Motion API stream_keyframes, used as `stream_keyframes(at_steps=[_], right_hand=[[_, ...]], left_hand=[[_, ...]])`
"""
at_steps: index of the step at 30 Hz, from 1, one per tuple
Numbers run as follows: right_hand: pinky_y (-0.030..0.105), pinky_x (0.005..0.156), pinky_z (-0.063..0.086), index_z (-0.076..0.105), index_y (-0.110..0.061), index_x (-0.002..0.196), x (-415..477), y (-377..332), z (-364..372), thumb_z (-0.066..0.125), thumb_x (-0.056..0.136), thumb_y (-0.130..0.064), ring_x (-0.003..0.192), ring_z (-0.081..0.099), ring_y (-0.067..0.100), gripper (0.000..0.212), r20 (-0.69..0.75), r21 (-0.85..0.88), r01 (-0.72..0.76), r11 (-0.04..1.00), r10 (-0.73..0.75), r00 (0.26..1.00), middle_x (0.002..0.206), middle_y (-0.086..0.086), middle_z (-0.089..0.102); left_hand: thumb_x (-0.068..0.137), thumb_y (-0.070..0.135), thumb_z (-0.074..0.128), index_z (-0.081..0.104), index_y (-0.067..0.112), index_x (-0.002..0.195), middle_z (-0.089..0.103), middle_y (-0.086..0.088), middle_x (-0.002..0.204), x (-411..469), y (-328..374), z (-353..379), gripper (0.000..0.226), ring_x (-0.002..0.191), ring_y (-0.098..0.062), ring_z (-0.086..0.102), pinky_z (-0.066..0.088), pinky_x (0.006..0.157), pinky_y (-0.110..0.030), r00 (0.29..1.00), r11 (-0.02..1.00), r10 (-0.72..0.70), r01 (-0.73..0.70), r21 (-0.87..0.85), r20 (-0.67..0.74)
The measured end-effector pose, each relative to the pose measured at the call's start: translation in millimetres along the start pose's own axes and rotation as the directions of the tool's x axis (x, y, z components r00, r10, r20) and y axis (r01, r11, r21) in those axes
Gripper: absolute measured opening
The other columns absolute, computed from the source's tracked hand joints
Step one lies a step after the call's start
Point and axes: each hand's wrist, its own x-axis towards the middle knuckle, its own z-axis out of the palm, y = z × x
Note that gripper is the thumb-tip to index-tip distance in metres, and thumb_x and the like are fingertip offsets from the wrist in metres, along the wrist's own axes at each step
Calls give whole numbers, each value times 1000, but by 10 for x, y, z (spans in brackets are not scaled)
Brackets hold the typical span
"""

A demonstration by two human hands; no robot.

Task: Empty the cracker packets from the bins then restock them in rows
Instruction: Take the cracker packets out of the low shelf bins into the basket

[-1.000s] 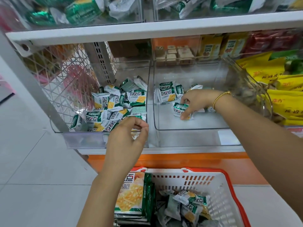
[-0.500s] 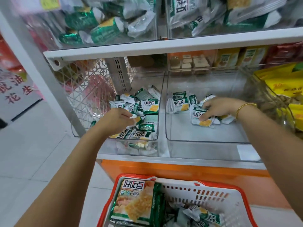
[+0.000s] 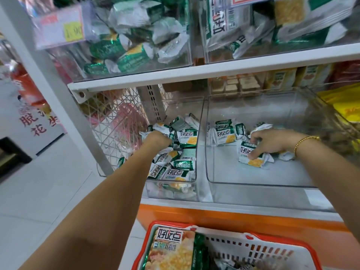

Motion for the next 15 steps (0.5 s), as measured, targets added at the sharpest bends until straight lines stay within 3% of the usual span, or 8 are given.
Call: stream_keyframes(at_steps=[3,6,8,9,10,11,13,15], right_hand=[[24,62,34,50,-24,95,-3,18,23,75,76,-48,87,47,14,39,6,-2,24,1000,-24,1000,96,-5,52],[27,63,32,47,-23,81,0,43,36,70,76,-57,73,44,11,41,40,30,43,999,-44,998,83,-6,52],[27,63,32,46,-21,87,-7,36,42,70,74,-59,73,43,10,46,43,64,16,998,-19,999,85,-5,52],[25,62,32,45,-19,94,-19,21,37,71,74,-58,75,43,9,51,45,71,0,998,-3,999,89,-5,51],[23,62,33,43,-17,103,-24,13,42,71,74,-58,80,44,10,58,50,76,-15,997,12,999,97,-3,51],[24,68,37,41,-15,115,-29,12,47,72,73,-57,91,48,12,68,55,83,-27,996,23,998,109,0,51],[28,91,41,32,-14,137,-22,28,60,75,68,-59,119,47,21,93,47,128,-44,991,38,998,137,4,44],[32,102,38,32,-25,140,-8,43,57,76,64,-61,125,44,24,95,50,169,1,986,-10,999,145,2,39]], left_hand=[[86,35,68,63,-5,94,52,-20,70,6,18,24,41,76,-32,63,45,70,-34,996,983,-84,87,-164,22],[84,35,70,61,-8,90,53,-19,69,3,42,2,44,60,-26,55,43,61,-30,989,971,-105,125,-205,105],[86,31,68,53,-13,123,62,-29,110,33,59,8,59,100,-36,63,51,86,-36,979,960,-108,149,-239,175],[86,29,69,47,-10,132,55,-27,129,35,69,11,64,120,-36,54,45,98,-39,972,951,-117,169,-259,206],[85,29,71,48,-4,134,57,-22,129,48,63,4,63,121,-34,55,45,98,-39,964,941,-123,189,-280,237],[82,29,74,53,2,127,67,-14,108,61,46,-15,57,100,-29,64,51,85,-35,952,937,-129,209,-280,278],[75,28,80,54,7,101,43,-1,65,87,2,-62,42,60,-15,40,35,59,-26,922,937,-137,240,-254,363],[75,27,79,54,9,88,41,0,66,98,-51,-105,33,63,-12,34,35,61,-23,898,953,-135,233,-194,419]])
